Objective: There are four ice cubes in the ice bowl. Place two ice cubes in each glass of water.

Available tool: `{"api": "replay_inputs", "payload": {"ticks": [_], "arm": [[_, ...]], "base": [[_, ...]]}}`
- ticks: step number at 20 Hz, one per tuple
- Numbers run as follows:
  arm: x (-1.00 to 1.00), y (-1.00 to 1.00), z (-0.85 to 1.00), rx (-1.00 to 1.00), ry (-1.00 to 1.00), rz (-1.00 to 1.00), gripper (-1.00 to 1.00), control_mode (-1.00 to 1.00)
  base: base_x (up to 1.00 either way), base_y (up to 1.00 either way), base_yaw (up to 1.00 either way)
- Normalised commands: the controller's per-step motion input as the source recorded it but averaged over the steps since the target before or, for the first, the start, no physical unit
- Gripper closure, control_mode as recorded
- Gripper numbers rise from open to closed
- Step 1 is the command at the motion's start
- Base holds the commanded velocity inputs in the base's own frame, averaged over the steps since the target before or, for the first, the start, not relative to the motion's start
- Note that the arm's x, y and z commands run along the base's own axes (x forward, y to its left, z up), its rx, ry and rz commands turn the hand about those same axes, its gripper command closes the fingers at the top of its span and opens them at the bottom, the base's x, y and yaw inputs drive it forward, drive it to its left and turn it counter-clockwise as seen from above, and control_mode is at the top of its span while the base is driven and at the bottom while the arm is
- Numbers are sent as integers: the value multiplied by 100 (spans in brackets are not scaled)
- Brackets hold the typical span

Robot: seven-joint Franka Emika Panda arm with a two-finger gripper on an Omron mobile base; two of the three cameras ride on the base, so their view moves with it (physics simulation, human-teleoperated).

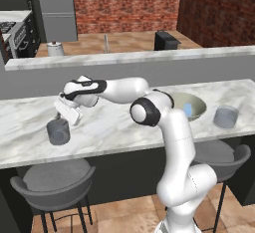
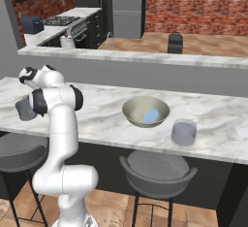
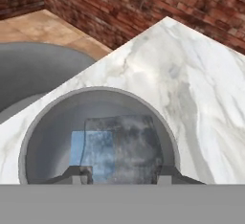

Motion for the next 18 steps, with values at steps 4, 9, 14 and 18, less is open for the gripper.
{"api": "replay_inputs", "payload": {"ticks": [4, 9, 14, 18], "arm": [[17, 14, -13, 0, 0, 4, 100, -100], [26, 3, -11, 0, 0, 4, 100, -100], [23, 0, -5, 1, 0, 4, 100, -100], [2, 0, 0, 0, 0, 4, -100, -100]], "base": [[0, 0, 0], [0, 0, 0], [0, 0, 0], [0, 0, 0]]}}
